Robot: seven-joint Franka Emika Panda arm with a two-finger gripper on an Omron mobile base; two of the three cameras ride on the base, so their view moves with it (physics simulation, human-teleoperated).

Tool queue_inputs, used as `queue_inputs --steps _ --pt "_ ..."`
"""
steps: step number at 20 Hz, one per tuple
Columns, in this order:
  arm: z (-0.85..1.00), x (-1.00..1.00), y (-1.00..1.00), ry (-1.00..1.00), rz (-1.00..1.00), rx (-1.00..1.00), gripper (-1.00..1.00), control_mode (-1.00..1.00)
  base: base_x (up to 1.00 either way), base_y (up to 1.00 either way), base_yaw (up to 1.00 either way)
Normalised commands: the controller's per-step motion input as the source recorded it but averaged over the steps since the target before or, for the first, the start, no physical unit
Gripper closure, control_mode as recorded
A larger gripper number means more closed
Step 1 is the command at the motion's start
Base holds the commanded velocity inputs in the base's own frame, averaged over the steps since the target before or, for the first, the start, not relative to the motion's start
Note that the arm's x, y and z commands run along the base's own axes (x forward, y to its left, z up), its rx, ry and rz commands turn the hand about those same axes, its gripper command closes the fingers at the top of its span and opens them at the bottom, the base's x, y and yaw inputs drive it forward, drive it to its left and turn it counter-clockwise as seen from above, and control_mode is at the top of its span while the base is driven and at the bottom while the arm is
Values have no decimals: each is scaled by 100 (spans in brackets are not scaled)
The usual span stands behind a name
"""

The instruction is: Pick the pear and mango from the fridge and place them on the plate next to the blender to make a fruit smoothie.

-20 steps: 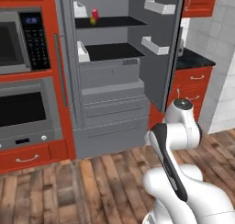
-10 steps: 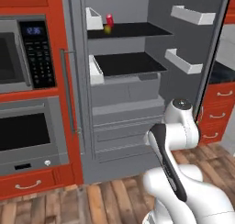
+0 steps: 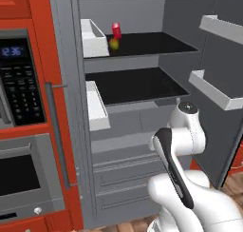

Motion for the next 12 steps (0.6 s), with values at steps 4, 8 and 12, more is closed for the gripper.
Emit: queue_inputs --steps 4,8,12 --pt "0 0 0 0 0 0 -100 100 88 -14 4" --pt "0 0 0 0 0 0 -100 100 34 -33 3" --pt "0 0 0 0 0 0 -100 100 36 -25 0"
